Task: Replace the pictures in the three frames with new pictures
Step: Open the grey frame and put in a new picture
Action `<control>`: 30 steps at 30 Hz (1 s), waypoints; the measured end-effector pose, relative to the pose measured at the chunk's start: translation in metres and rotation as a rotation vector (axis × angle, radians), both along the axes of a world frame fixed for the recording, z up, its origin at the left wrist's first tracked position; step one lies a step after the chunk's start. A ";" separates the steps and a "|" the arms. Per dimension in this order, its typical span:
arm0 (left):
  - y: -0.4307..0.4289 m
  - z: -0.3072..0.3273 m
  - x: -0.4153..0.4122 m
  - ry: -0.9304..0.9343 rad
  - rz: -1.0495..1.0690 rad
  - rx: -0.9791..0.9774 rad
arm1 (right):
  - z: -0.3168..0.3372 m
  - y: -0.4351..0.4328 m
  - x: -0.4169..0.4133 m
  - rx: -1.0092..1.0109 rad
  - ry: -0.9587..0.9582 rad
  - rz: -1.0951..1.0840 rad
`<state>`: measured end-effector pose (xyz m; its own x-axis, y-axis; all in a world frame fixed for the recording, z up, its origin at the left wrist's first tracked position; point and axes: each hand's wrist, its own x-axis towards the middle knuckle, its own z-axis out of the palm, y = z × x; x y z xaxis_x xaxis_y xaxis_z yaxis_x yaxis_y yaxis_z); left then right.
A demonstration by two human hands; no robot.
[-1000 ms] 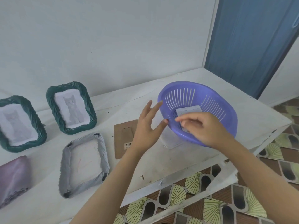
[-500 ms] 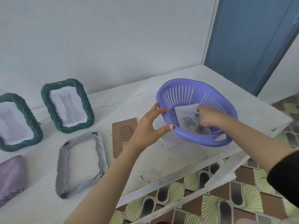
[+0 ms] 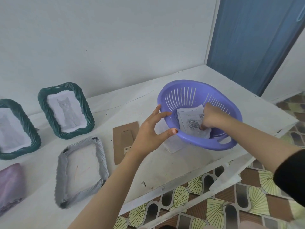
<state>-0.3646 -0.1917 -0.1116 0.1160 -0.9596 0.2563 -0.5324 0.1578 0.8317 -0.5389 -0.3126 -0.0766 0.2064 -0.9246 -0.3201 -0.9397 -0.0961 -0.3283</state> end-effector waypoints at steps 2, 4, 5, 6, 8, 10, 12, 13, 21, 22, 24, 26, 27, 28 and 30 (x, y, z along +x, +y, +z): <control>0.000 0.000 0.000 0.012 -0.005 -0.003 | -0.001 0.000 -0.001 -0.076 0.010 0.012; 0.000 0.001 -0.001 0.015 -0.008 -0.001 | -0.003 0.002 -0.002 -0.192 0.029 0.053; 0.000 0.002 -0.001 0.011 -0.008 0.003 | -0.002 0.003 -0.003 -0.254 0.044 0.083; 0.000 0.002 -0.001 0.004 -0.009 0.006 | -0.001 0.003 -0.004 -0.307 0.063 0.113; 0.000 0.002 -0.001 -0.010 -0.003 0.017 | 0.002 0.005 -0.005 -0.365 0.075 0.148; 0.001 0.003 0.000 -0.012 0.001 0.028 | 0.007 0.006 -0.008 -0.356 0.004 0.131; 0.003 0.003 0.000 -0.005 0.000 0.013 | 0.011 0.005 -0.011 -0.351 -0.136 0.113; 0.004 0.004 0.000 0.005 -0.002 -0.004 | 0.014 0.006 -0.011 -0.360 -0.224 0.109; 0.027 0.023 0.011 0.440 0.092 -0.068 | 0.046 0.041 0.006 -0.329 -0.905 0.065; 0.031 0.026 0.015 0.521 0.083 -0.069 | 0.048 0.048 0.011 -0.283 -0.978 0.077; 0.040 0.031 0.027 0.653 0.051 -0.071 | 0.050 0.062 0.022 -0.185 -1.070 0.110; 0.051 0.035 0.037 0.693 0.070 -0.086 | 0.046 0.076 0.035 -0.136 -1.095 0.112; 0.056 0.036 0.042 0.681 0.111 -0.090 | 0.042 0.083 0.042 -0.144 -1.093 0.102; 0.062 0.037 0.046 0.653 0.163 -0.082 | 0.038 0.091 0.049 -0.179 -1.077 0.098; 0.075 0.036 0.054 0.607 0.267 -0.045 | 0.028 0.105 0.065 -0.280 -1.007 0.134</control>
